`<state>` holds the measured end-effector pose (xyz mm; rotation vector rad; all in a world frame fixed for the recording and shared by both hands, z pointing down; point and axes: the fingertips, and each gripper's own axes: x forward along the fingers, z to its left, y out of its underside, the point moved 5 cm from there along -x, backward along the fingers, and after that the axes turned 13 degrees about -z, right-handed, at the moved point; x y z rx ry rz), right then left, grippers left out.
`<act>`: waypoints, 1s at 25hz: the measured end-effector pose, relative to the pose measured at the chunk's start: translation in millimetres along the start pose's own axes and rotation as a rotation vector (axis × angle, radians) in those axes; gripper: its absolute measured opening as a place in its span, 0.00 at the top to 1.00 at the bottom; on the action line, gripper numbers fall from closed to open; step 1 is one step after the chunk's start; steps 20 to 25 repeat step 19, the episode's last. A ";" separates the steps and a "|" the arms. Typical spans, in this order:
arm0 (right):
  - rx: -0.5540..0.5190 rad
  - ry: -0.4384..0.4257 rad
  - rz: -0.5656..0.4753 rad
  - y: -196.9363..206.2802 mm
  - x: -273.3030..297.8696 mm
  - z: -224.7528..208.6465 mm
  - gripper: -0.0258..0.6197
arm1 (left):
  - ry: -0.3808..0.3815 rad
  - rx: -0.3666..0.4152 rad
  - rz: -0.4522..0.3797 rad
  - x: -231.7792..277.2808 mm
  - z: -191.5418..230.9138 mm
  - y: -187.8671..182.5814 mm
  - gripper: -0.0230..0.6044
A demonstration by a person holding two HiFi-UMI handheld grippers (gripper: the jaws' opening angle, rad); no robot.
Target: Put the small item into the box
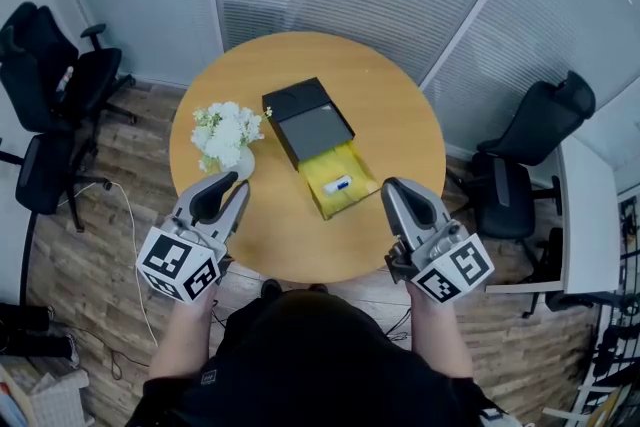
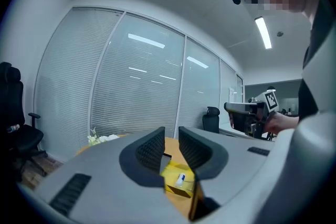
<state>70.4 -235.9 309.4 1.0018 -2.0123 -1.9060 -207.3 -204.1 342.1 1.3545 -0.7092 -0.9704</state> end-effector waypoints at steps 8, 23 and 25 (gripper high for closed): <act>0.015 0.007 -0.005 1.1 -7.0 -10.5 0.91 | 0.017 0.002 0.012 9.5 -11.2 4.6 0.84; 0.018 0.015 -0.001 7.6 -4.5 -12.9 0.91 | 0.020 0.017 0.019 7.8 -10.7 6.5 0.84; 0.018 0.015 -0.001 7.6 -4.5 -12.9 0.91 | 0.020 0.017 0.019 7.8 -10.7 6.5 0.84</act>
